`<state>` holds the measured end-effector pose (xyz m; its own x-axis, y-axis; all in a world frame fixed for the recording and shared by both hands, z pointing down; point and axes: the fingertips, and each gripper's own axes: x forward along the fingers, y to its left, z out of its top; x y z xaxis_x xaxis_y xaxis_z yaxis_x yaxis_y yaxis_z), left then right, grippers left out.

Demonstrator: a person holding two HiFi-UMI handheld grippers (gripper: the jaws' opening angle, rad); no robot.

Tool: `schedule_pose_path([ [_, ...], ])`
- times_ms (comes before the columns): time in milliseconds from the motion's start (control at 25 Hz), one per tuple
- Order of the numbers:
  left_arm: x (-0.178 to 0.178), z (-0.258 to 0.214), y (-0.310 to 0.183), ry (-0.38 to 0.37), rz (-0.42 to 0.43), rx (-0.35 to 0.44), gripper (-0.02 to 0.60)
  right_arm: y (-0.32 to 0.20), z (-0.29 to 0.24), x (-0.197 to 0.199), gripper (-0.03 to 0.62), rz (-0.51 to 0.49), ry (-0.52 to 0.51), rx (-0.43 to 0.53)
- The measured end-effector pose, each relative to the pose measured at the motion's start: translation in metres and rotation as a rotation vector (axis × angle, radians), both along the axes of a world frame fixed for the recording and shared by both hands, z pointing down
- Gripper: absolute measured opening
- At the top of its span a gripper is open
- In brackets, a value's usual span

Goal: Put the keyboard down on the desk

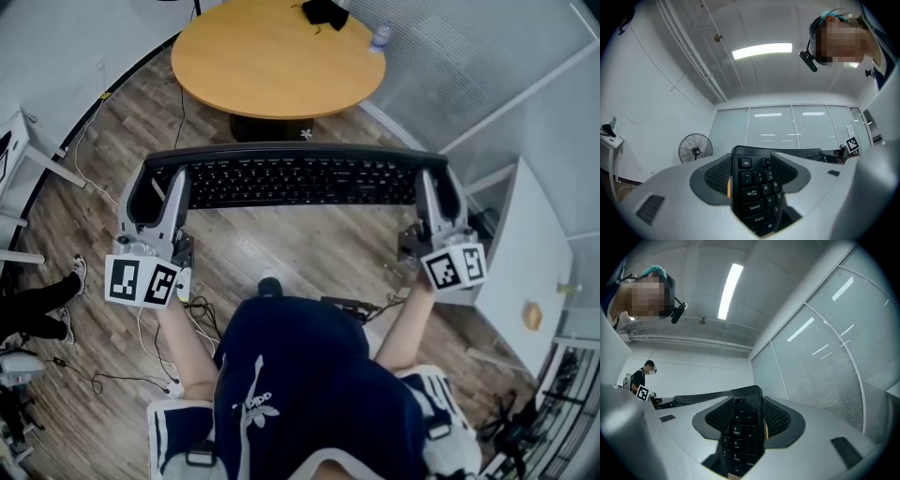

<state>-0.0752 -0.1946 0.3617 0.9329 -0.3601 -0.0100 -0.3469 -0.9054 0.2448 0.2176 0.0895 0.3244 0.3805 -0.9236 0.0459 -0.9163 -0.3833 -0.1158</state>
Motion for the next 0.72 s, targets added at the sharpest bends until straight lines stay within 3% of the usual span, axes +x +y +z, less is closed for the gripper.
schedule_pose_path([
  [720, 0.0013, -0.0074, -0.0005, 0.002, 0.013, 0.003, 0.259, -0.0001, -0.0097, 0.0011, 0.181, 0.01, -0.01, 0.03],
])
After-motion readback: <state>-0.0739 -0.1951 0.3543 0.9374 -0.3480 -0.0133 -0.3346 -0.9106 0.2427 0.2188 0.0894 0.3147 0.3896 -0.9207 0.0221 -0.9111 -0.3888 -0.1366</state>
